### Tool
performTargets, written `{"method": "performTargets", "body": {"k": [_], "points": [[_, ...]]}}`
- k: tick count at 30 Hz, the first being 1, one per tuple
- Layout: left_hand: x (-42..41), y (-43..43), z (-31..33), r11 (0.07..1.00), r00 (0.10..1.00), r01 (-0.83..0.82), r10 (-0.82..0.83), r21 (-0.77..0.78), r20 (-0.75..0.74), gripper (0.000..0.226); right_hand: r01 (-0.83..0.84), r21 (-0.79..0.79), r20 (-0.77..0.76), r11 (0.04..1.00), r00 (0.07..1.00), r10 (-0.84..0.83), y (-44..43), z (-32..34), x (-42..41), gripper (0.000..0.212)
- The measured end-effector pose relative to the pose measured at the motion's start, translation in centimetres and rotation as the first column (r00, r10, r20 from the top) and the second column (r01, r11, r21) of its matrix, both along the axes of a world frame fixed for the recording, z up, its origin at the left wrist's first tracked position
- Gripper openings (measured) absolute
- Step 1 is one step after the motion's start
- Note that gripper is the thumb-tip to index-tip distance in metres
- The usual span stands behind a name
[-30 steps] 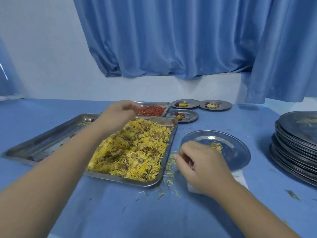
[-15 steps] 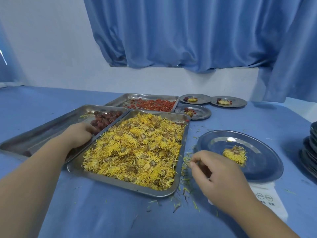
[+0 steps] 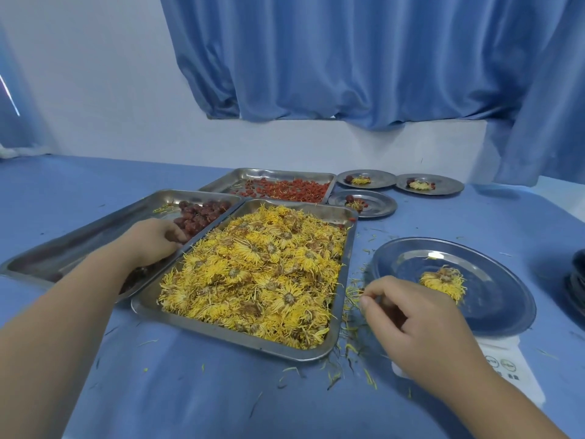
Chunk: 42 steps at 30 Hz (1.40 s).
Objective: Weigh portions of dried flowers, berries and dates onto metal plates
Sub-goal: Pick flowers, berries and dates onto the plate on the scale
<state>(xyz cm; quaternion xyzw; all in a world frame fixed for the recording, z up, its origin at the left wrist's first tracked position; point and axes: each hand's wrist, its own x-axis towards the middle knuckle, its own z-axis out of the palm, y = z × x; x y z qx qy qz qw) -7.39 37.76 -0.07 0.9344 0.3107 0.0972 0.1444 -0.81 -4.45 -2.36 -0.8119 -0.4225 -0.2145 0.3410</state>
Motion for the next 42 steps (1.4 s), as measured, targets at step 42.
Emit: {"method": "performTargets", "body": {"k": [42], "points": [[14.1, -23.3, 5.4, 0.693, 0.701, 0.703, -0.713, 0.158, 0.011, 0.027, 0.172, 0.554, -0.703, 0.814, 0.62, 0.347, -3.6, 9.1, 13.8, 0.02]]}}
